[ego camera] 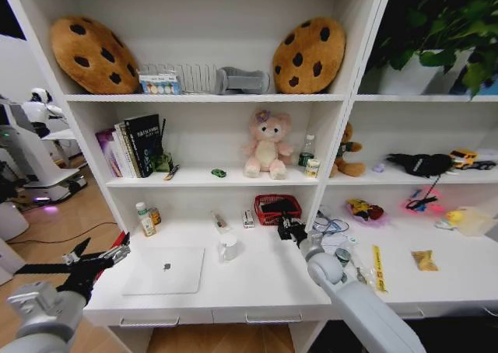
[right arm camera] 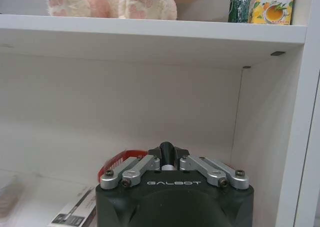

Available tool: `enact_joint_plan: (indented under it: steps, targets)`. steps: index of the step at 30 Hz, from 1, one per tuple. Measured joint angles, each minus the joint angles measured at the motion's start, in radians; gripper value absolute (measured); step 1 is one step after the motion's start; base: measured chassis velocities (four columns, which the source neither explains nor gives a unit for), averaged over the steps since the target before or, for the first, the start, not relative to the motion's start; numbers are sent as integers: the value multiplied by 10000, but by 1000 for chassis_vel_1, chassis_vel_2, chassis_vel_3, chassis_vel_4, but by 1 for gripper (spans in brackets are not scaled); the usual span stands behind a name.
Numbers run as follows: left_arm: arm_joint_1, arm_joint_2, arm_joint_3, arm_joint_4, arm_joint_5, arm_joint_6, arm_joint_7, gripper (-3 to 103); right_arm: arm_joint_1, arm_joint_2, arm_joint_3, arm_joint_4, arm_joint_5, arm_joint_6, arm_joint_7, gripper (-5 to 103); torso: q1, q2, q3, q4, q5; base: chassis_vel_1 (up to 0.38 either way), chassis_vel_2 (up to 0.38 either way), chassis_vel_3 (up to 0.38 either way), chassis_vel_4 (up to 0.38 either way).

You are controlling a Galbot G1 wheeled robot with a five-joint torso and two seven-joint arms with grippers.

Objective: Organize the objects on the table.

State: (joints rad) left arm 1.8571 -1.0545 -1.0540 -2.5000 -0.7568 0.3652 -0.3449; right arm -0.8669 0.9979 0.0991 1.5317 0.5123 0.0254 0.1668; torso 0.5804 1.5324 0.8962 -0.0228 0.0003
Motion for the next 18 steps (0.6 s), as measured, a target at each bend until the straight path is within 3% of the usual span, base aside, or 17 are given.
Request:
enact_joint_plan:
  steps: [18]
  targets:
    - [0, 0, 0, 0, 0, 0, 0, 100, 1910, 1254, -374, -2815, -925, 2436, -424, 13, -1, 2, 0, 2, -3, 0, 0, 0, 0]
